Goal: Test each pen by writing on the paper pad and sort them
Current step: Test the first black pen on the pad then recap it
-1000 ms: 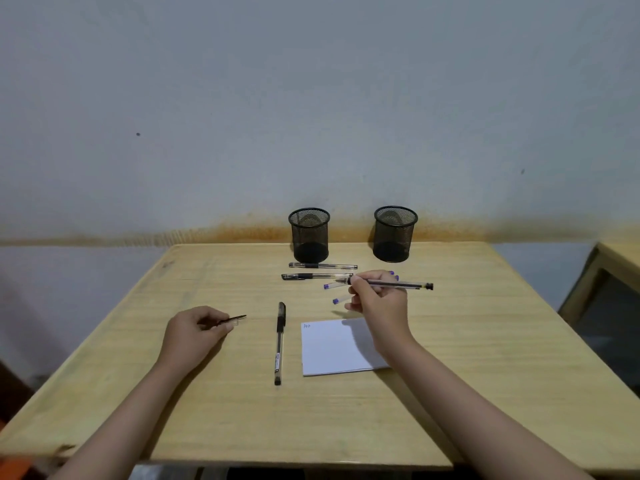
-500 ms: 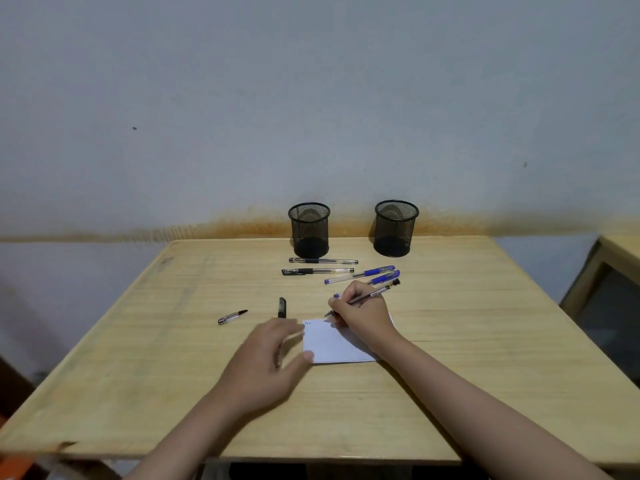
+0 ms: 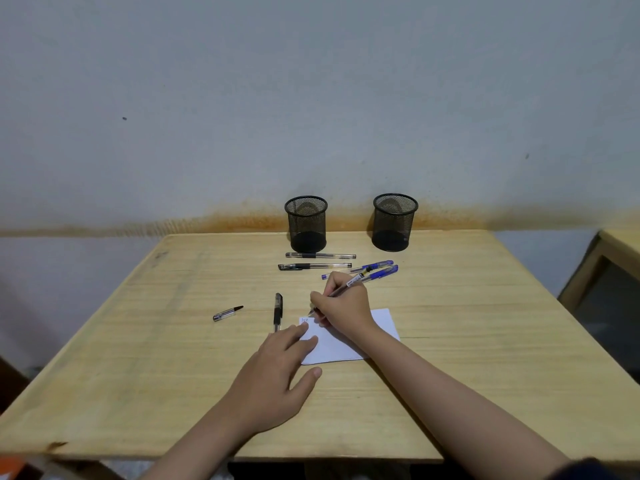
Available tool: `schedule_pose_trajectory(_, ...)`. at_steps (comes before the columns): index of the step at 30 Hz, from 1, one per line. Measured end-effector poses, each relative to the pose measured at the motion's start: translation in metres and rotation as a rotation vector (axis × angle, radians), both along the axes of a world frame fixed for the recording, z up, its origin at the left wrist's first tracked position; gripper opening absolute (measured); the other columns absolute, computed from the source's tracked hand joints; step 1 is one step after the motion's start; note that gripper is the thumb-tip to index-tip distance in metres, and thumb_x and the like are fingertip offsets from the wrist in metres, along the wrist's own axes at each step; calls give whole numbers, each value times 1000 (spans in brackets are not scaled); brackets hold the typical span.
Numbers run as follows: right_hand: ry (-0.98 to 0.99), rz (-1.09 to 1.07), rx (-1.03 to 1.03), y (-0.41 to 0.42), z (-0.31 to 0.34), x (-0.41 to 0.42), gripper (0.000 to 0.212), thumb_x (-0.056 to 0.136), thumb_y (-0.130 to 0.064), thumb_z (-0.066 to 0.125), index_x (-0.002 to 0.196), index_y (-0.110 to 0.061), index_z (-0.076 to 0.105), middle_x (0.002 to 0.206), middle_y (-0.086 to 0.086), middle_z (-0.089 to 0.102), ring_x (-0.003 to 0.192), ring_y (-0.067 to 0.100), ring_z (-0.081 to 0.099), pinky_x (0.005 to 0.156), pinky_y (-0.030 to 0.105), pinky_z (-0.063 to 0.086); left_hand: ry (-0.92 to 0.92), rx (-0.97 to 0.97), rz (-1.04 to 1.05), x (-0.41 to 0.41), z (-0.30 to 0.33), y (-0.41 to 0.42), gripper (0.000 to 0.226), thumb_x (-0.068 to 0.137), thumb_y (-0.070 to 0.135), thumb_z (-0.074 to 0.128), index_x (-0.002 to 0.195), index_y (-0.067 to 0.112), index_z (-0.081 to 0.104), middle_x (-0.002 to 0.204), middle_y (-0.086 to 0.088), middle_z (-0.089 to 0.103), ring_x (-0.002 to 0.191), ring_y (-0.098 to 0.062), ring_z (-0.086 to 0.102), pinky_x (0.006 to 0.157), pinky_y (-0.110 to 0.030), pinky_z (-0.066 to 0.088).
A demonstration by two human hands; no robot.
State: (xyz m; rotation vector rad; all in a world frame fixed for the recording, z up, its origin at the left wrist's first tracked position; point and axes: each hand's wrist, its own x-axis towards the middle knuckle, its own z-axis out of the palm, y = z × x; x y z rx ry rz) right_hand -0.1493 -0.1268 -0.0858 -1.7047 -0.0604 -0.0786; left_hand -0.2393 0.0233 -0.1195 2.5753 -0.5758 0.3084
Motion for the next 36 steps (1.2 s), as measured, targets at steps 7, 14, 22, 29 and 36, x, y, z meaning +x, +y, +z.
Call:
schedule_pose_trajectory(7,-29,-15,-89,-1,-9,2,21,79,1,62,67,-5,46,58,20,49,46,22,60,44,26,51,-2,5,-7,1,-2,0,51,85,54,40,130,30,47,145,10,38,131,-6,33,98,-19,33)
schedule_pose_trajectory(14,-29,-6,-114,0,-11,6,27,76,4,61,62,-8,42,56,17,46,46,24,58,40,21,47,-8,-2,-8,1,-2,1,52,84,56,39,129,31,48,144,11,37,131,-5,33,98,-21,35)
schedule_pose_trajectory(22,-29,-15,-90,-1,-14,9,29,74,6,59,61,-9,38,56,14,39,46,27,54,40,21,44,1,-6,-11,1,-3,1,54,83,57,38,129,30,47,145,12,36,132,-1,28,99,-19,34)
schedule_pose_trajectory(29,-60,-28,-114,1,-16,8,26,75,5,59,61,-8,40,56,15,39,50,27,55,43,27,47,-18,-4,-7,2,-3,0,50,84,55,40,127,31,49,143,12,39,130,-2,31,95,-18,34)
schedule_pose_trajectory(36,-64,-37,-136,0,-17,10,26,74,5,60,61,-7,40,57,14,38,49,28,55,43,26,46,-10,-1,-7,1,-4,1,51,84,55,39,128,31,47,144,13,37,131,-2,30,96,-21,36)
